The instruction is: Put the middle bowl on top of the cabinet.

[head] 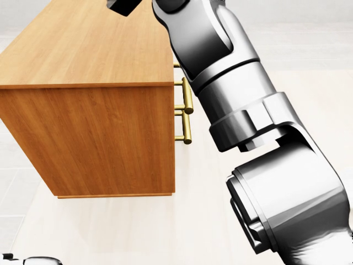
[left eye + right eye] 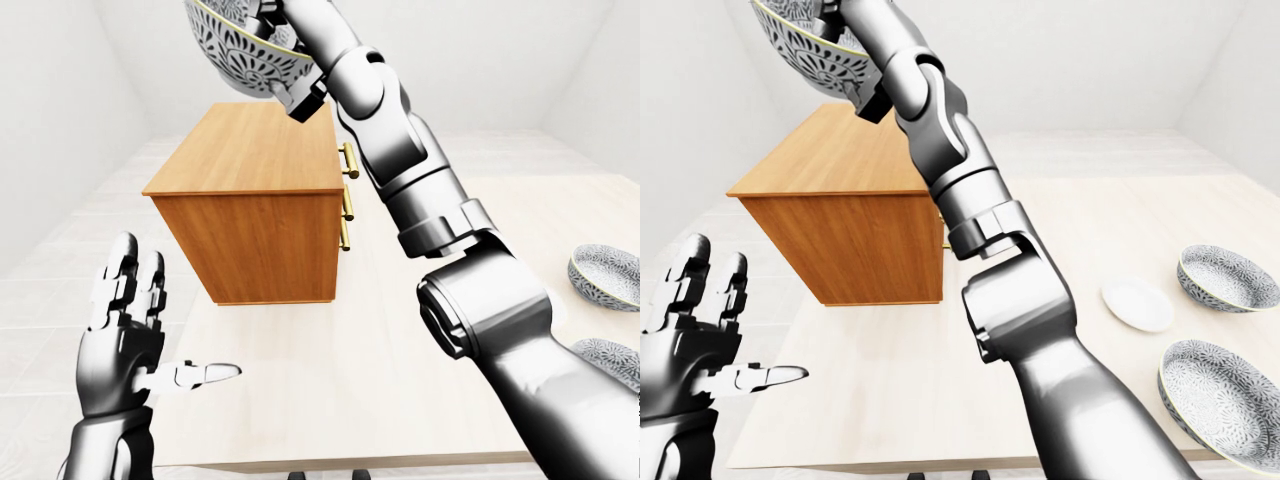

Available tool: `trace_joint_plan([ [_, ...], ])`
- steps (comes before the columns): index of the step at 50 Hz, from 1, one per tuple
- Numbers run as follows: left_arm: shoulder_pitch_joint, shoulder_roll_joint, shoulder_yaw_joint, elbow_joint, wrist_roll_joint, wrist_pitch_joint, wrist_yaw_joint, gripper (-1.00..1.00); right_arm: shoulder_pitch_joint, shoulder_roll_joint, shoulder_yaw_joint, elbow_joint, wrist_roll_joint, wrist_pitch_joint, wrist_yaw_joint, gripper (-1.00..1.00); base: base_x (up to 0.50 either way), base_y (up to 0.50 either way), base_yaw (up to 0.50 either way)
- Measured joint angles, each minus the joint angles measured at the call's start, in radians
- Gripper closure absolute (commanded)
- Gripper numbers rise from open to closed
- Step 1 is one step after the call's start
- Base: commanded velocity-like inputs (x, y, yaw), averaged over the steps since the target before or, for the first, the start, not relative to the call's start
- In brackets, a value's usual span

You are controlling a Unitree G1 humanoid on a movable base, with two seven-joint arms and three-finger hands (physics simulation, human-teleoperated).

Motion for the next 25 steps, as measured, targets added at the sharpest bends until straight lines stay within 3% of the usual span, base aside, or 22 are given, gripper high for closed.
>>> trace_joint_plan([
  [25, 0.006, -0.006, 0.024, 0.000, -0.018, 0.000, -0.020, -1.00, -0.002, 0.041, -0.015, 0.135, -0.081, 0.000, -0.041, 1.00, 0.00, 0.00, 0.00],
])
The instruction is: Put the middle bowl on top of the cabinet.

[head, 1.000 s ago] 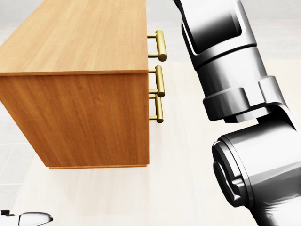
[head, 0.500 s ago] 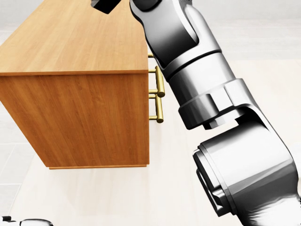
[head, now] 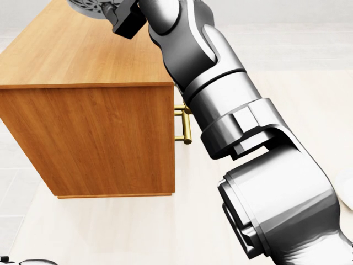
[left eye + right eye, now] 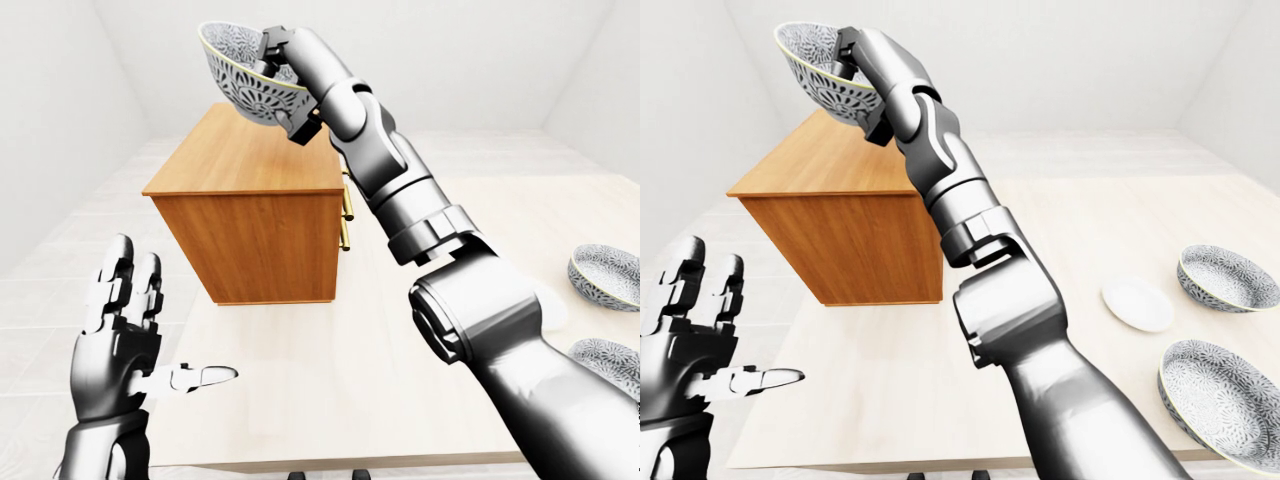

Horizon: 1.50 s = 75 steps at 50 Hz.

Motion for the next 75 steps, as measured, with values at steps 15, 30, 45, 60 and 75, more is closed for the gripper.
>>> trace_joint_plan([
  [15, 0.007, -0.009, -0.004, -0.029, 0.001, 0.000, -0.006, -1.00, 0.034, 0.025, 0.008, 0.030, -0.026, 0.000, -0.010, 1.00, 0.00, 0.00, 0.00],
  [30, 0.006, -0.012, -0.007, -0.014, 0.006, 0.000, -0.010, -1.00, 0.033, 0.033, 0.011, 0.047, -0.049, 0.000, 0.007, 1.00, 0.00, 0.00, 0.00],
  [45, 0.002, -0.010, -0.010, 0.016, 0.010, 0.000, -0.011, -1.00, 0.034, 0.040, 0.010, 0.050, -0.069, 0.000, 0.012, 0.99, 0.00, 0.00, 0.00],
  [60, 0.004, -0.007, -0.009, 0.026, 0.006, 0.000, -0.010, -1.00, 0.031, 0.043, 0.010, 0.034, -0.091, 0.000, 0.014, 0.45, 0.00, 0.00, 0.00],
  [75, 0.008, -0.007, -0.007, 0.014, 0.006, 0.000, -0.009, -1.00, 0.032, 0.046, 0.005, 0.017, -0.109, 0.000, 0.011, 0.04, 0.00, 0.00, 0.00],
])
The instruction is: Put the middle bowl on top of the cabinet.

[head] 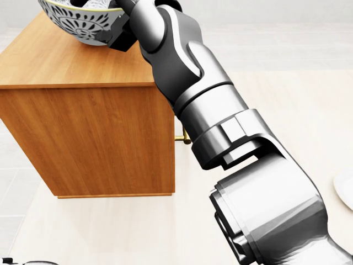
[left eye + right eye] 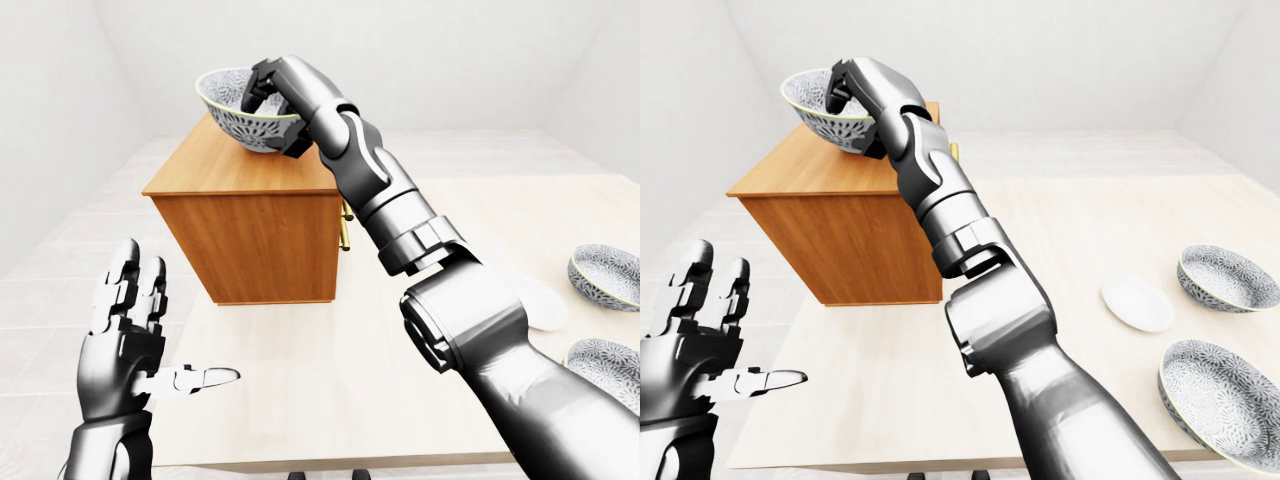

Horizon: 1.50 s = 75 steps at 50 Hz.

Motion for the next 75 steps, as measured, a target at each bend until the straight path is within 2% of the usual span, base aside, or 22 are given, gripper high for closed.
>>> trace_joint_plan([
  [23, 0.002, -0.004, -0.007, -0.009, 0.005, 0.000, 0.001, -1.00, -0.002, -0.002, -0.006, -0.011, -0.010, 0.000, 0.001, -0.18, 0.00, 0.00, 0.00],
  [75, 0.010, -0.006, -0.007, -0.051, 0.002, 0.000, 0.006, -1.00, -0.054, -0.013, 0.005, -0.126, -0.060, 0.000, 0.101, -0.37, 0.00, 0.00, 0.00],
])
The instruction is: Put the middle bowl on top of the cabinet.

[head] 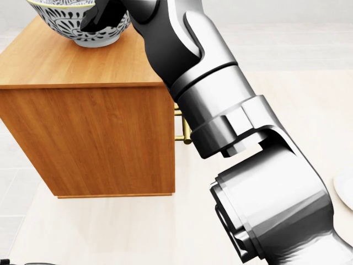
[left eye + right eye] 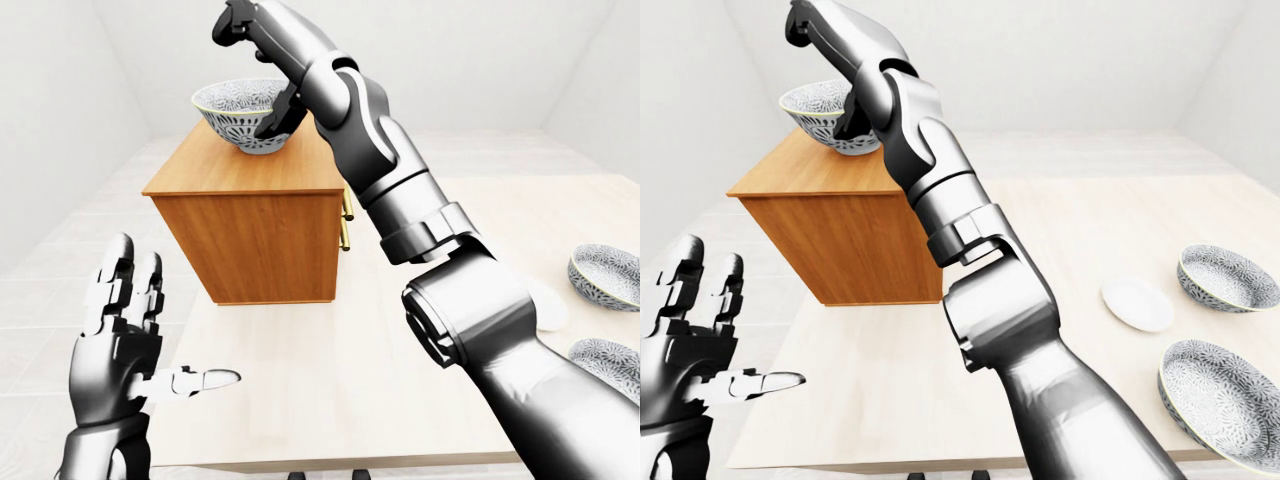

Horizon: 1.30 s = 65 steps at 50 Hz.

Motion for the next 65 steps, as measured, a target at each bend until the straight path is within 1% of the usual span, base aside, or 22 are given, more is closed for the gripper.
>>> trace_joint_plan([
  [2, 0.000, -0.001, 0.001, -0.002, -0.001, 0.000, -0.001, -1.00, 0.001, 0.000, 0.001, -0.005, -0.003, 0.000, 0.004, -0.44, 0.00, 0.00, 0.00],
  [10, -0.004, -0.002, 0.004, 0.001, 0.000, 0.000, -0.003, -1.00, 0.010, 0.000, -0.002, -0.008, -0.012, 0.000, 0.005, -0.54, 0.00, 0.00, 0.00],
  [13, -0.005, -0.002, 0.004, 0.003, 0.000, 0.000, -0.003, -1.00, 0.010, -0.001, -0.005, -0.003, -0.012, 0.000, 0.002, -0.63, 0.00, 0.00, 0.00],
  [14, -0.006, -0.002, 0.004, 0.004, 0.001, 0.000, -0.003, -1.00, 0.010, -0.001, -0.006, -0.001, -0.012, 0.000, 0.001, -0.71, 0.00, 0.00, 0.00],
  [16, -0.007, -0.002, 0.005, 0.006, 0.001, 0.000, -0.004, -1.00, 0.009, -0.002, -0.007, 0.002, -0.012, 0.000, -0.001, -0.73, 0.00, 0.00, 0.00],
  [17, -0.008, -0.002, 0.005, 0.007, 0.001, 0.000, -0.003, -1.00, 0.009, -0.002, -0.008, 0.003, -0.012, 0.000, -0.001, -0.80, 0.00, 0.00, 0.00],
  [23, -0.009, -0.001, 0.005, 0.010, 0.001, 0.000, -0.003, -1.00, 0.009, -0.004, -0.010, 0.009, -0.011, 0.000, -0.005, -0.99, 0.00, 0.00, 0.00],
  [41, -0.006, -0.003, 0.000, 0.011, 0.003, 0.000, -0.002, -1.00, -0.002, -0.035, -0.024, 0.049, -0.001, 0.000, -0.025, -1.00, 0.00, 0.00, 0.00],
  [65, -0.004, -0.004, -0.002, 0.002, 0.003, 0.000, 0.000, -1.00, -0.041, -0.112, -0.054, 0.146, 0.037, 0.000, -0.068, -1.00, 0.00, 0.00, 0.00],
])
